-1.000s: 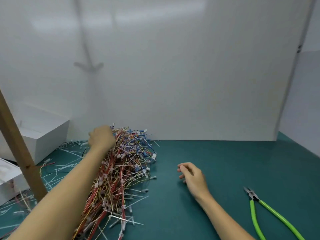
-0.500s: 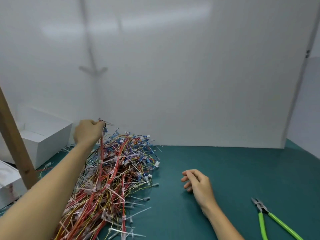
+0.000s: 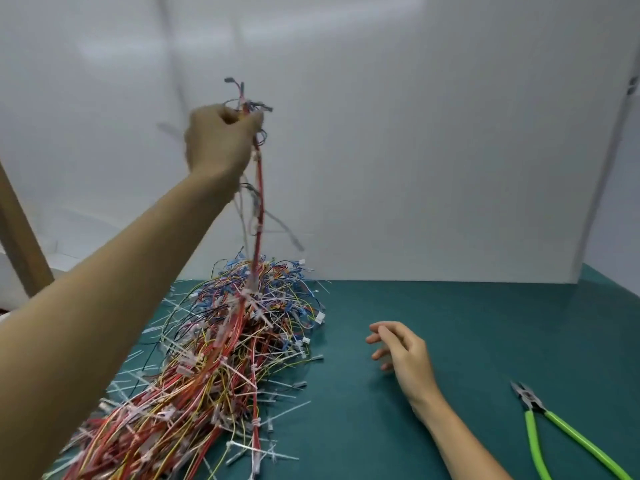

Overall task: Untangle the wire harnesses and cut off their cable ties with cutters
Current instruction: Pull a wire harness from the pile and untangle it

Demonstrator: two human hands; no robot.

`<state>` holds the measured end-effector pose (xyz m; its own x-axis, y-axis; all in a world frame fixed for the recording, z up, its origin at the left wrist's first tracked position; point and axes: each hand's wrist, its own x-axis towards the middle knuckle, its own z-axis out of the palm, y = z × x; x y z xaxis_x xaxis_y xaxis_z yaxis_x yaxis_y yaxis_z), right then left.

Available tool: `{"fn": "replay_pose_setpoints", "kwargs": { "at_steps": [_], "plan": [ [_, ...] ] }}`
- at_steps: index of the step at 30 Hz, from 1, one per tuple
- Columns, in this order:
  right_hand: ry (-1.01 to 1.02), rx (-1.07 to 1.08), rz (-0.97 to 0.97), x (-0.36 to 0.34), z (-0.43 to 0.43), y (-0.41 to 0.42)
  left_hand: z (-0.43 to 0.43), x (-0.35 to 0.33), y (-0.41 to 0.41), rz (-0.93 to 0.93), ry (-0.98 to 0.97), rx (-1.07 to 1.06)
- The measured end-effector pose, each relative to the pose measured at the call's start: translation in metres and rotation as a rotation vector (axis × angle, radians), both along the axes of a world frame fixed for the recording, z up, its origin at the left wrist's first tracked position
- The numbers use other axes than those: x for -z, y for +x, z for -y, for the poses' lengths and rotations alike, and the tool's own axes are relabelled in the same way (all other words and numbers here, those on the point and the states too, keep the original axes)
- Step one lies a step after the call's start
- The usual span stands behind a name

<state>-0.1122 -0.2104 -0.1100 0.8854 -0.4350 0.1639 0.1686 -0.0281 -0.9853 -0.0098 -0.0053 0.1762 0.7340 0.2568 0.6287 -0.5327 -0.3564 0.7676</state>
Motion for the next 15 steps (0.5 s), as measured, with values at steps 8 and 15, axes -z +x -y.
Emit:
{"fn": "replay_pose_setpoints", "kwargs": {
  "at_steps": [8, 15],
  "plan": [
    [0.121, -0.735, 0.074, -0.069, -0.014, -0.017, 0.105, 0.06, -0.007, -0.273, -0.282, 0.368],
    [0.16, -1.011, 0.025, -0.075, 0.0, -0.034, 0.146, 0.081, -0.019, -0.388, -0.527, 0.533]
  ]
}}
